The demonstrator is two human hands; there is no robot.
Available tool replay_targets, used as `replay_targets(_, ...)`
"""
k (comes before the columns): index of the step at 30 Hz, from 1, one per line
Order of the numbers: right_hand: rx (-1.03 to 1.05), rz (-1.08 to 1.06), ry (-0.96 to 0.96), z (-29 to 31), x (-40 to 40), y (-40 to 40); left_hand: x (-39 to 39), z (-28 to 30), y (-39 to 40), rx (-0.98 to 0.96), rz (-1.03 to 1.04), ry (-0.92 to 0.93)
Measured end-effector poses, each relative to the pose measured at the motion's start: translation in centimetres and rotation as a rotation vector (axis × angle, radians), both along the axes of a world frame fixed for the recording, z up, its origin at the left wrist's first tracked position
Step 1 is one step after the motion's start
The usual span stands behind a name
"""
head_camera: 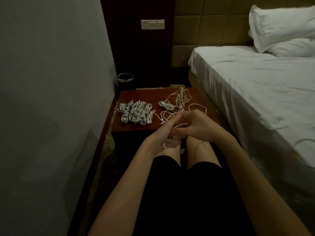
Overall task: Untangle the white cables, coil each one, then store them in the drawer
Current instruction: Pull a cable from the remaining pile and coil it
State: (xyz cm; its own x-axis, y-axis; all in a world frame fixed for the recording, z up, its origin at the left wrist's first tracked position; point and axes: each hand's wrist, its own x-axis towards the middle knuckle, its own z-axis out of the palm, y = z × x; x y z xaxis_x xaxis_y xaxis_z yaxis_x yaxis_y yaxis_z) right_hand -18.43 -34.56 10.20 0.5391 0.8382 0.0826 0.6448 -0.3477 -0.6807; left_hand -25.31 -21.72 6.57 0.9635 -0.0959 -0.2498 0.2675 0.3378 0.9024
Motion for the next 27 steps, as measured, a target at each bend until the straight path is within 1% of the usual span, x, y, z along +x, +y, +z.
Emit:
replay_targets(2,0.08,0.004,0.089,0.9,0.5,-1.1,-0.2,-0.2,0.4,-0.043,-0.091,-0.005)
replay_targets(3,0.137,-0.027,0.092,1.1,0.8,-1.4,-0.2,-0.4,0.5,-0.075,-0.13,-0.01)
replay_targets(6,0.296,-0.129,0.015,0.6,0.5,-1.1,-0.3,-0.3,0.1,-0.126,-0.19,-0.027)
replay_targets(8,0.377,-0.189,0.072,0.0,0.0,-0.1,-0.4,-0.2,-0.3,-0.146,-0.205,-0.072)
replay_targets(9,0.398,-0.205,0.138,-0.3,-0.1,0.2,-0.5,-0.2,-0.4,-0.142,-0.196,-0.095)
replay_targets(11,0.382,-0.203,0.239,-0.7,-0.1,0.0,-0.6,-0.4,0.0,-0.09,-0.116,-0.138)
replay_targets(13,0.369,-0.224,0.267,-1.1,0.0,-0.5,-0.7,-0.7,0.5,-0.088,-0.014,-0.195)
replay_targets(15,0.423,-0.28,0.22,-1.4,0.0,-0.9,-0.5,-1.1,0.8,-0.14,0.062,-0.221)
replay_targets(17,0.463,-0.322,0.102,-1.6,-0.4,-0.9,-0.3,-1.4,0.9,-0.133,0.119,-0.206)
replay_targets(20,0.414,-0.358,-0.079,-2.1,-1.1,-0.3,0.0,-1.5,0.7,-0.126,0.164,-0.204)
replay_targets(22,0.356,-0.363,-0.135,-2.7,-1.2,0.2,0.1,-1.2,0.5,-0.117,0.197,-0.206)
replay_targets(23,0.339,-0.365,-0.141,-3.0,-1.2,0.5,0.1,-1.1,0.4,-0.071,0.223,-0.191)
replay_targets(26,0.293,-0.386,-0.136,-3.8,-1.2,0.9,0.1,-0.8,0.2,0.191,0.335,-0.17)
replay_targets(27,0.293,-0.386,-0.128,-4.0,-1.3,1.0,0.1,-0.8,0.2,0.198,0.362,-0.178)
